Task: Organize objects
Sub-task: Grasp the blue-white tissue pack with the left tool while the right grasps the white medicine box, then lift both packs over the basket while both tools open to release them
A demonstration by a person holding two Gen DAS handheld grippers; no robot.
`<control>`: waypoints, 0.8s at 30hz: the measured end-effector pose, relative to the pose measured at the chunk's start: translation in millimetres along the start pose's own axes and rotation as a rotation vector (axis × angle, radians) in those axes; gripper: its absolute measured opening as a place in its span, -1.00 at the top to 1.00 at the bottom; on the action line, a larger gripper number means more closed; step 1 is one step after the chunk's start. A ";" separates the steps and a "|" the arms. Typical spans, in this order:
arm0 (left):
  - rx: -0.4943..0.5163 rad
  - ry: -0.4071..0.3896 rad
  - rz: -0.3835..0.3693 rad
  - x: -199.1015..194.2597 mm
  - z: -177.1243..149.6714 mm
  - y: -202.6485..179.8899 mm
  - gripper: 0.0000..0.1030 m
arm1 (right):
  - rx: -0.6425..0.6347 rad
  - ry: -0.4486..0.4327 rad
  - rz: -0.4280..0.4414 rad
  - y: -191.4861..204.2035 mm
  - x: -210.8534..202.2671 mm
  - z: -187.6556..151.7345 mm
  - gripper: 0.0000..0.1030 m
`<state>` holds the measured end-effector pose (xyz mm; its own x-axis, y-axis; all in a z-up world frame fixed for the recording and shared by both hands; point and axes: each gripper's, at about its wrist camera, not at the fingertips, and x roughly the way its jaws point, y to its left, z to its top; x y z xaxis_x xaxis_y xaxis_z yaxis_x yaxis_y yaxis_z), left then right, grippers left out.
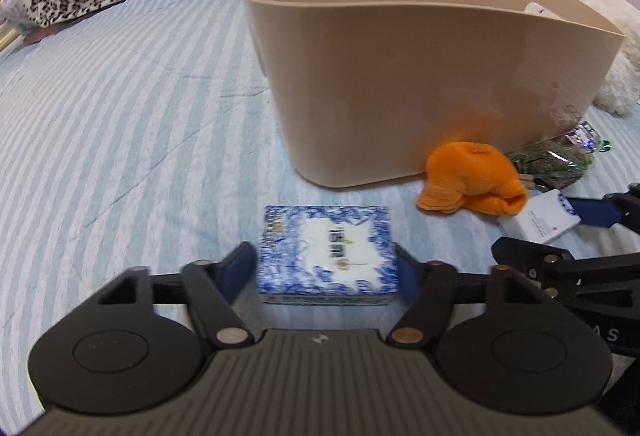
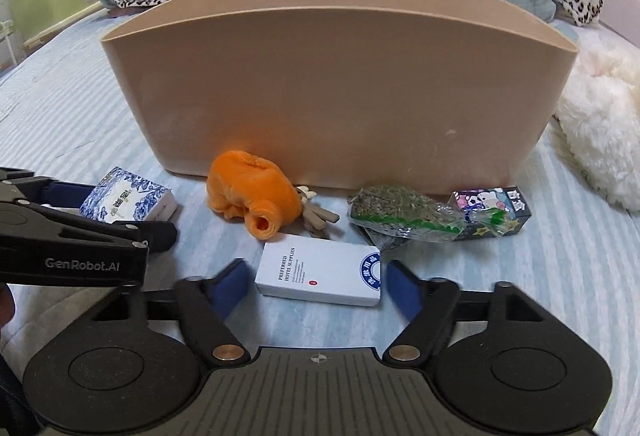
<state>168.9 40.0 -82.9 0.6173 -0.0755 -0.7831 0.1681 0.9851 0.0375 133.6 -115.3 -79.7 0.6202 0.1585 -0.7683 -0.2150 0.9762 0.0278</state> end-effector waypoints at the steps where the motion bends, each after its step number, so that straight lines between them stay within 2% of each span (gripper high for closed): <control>1: 0.001 -0.005 0.008 -1.4 0.1 -1.6 -0.26 | -0.005 -0.001 0.004 0.6 -2.1 -1.1 -0.11; 11: -0.031 -0.040 0.011 -26.0 -9.4 -5.4 -0.25 | 0.011 -0.032 0.016 -9.0 -33.9 -3.3 -0.10; 17: -0.037 -0.091 0.002 -54.9 -14.3 -4.1 -0.25 | 0.028 -0.081 0.024 -19.8 -62.4 -5.7 -0.10; 24: -0.013 -0.159 0.006 -82.8 -3.1 -5.1 -0.25 | 0.042 -0.150 0.027 -30.8 -92.2 -1.4 -0.10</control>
<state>114.5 41.7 -20.2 0.7324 -0.0923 -0.6746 0.1547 0.9874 0.0328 81.9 -160.2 -10.6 0.7207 0.2022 -0.6631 -0.2036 0.9761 0.0763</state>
